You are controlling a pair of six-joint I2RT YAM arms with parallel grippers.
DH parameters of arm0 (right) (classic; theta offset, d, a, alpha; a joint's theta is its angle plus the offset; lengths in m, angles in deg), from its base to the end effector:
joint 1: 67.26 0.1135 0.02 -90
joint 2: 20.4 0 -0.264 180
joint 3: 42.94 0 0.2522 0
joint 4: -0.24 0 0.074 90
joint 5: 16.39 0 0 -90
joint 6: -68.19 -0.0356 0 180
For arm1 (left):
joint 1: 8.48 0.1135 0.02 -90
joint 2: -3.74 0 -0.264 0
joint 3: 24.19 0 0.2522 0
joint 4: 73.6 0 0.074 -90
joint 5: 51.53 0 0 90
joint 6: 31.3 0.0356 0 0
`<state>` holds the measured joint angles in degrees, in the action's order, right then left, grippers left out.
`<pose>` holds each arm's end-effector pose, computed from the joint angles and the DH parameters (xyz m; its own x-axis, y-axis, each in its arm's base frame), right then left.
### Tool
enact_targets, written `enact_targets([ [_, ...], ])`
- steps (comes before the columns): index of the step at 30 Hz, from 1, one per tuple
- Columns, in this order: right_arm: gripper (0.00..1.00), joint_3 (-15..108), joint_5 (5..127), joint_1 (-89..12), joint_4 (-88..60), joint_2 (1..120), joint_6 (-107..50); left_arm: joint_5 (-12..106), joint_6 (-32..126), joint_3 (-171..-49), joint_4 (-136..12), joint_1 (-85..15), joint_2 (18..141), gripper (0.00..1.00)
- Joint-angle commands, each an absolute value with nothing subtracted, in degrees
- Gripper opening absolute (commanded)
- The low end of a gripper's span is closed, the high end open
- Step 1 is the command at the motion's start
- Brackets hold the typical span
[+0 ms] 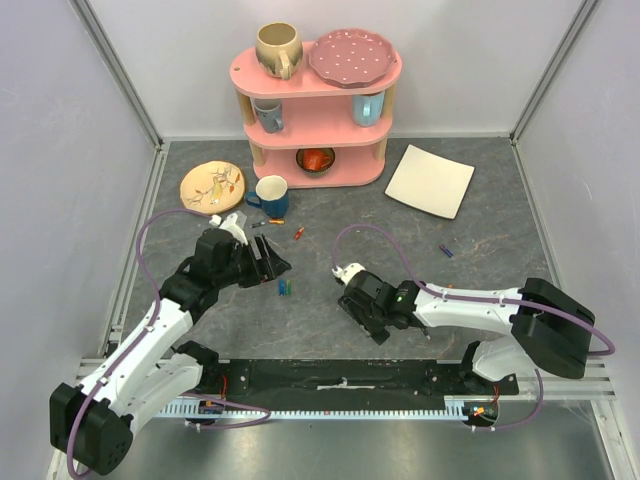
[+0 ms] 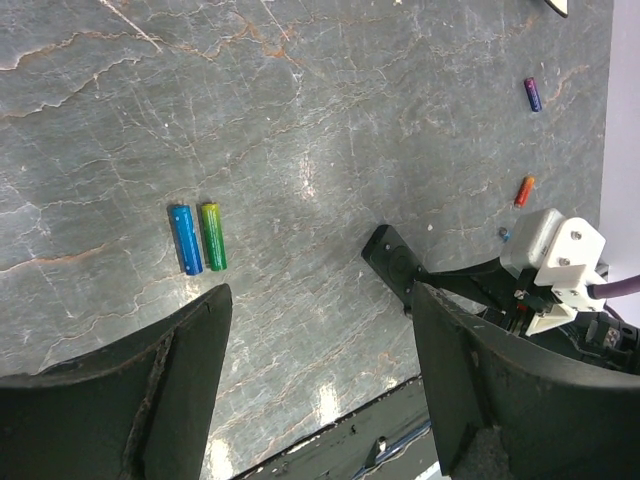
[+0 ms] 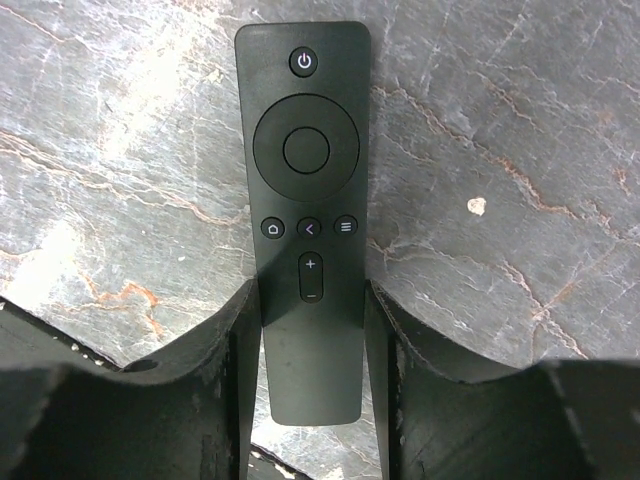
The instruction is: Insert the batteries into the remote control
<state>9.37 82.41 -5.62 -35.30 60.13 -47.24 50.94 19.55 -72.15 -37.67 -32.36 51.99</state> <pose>0.1221 0.2148 0.1567 -0.7444 -0.4857 -0.4582 -0.5734 0.8166 0.0659 0.1653 -0.0816 0.2449 -0.7691 -0.3337 -0.5451 0.0889 0.7887 -0.6083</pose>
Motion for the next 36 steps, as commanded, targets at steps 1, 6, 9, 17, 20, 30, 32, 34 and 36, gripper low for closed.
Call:
enact_targets([
  [1,0.41,9.76,83.10,-5.48,-35.58,58.80,-49.84,50.08,18.80,-72.32,-38.13,-32.48,50.85,0.78],
  [6,0.38,12.74,88.19,-5.48,-34.35,54.93,-57.64,46.22,18.63,-72.49,-37.17,-32.48,49.88,0.77],
  [9,0.41,15.38,91.10,-5.56,-31.90,56.32,-62.75,42.44,17.57,-72.23,-36.82,-32.39,48.92,0.77],
  [17,0.35,22.32,96.71,-7.40,-23.89,67.04,-78.13,31.01,12.12,-69.77,-35.05,-32.57,46.72,0.70],
  [20,0.33,23.73,98.65,-9.42,-23.80,70.56,-82.08,29.69,10.98,-69.33,-35.05,-32.48,44.79,0.67],
  [30,0.29,30.32,103.67,-11.37,-30.56,79.61,-87.99,26.87,10.71,-67.14,-35.58,-32.65,38.20,0.61],
  [32,0.32,32.16,104.37,-11.37,-31.62,81.11,-87.81,26.78,10.80,-66.87,-35.50,-32.65,37.23,0.61],
  [34,0.34,33.74,104.55,-11.54,-32.76,82.42,-87.38,26.78,11.15,-66.61,-35.49,-32.65,36.79,0.61],
  [36,0.42,34.36,104.46,-11.89,-33.38,83.48,-87.46,26.87,11.42,-66.61,-35.32,-32.65,36.70,0.60],
])
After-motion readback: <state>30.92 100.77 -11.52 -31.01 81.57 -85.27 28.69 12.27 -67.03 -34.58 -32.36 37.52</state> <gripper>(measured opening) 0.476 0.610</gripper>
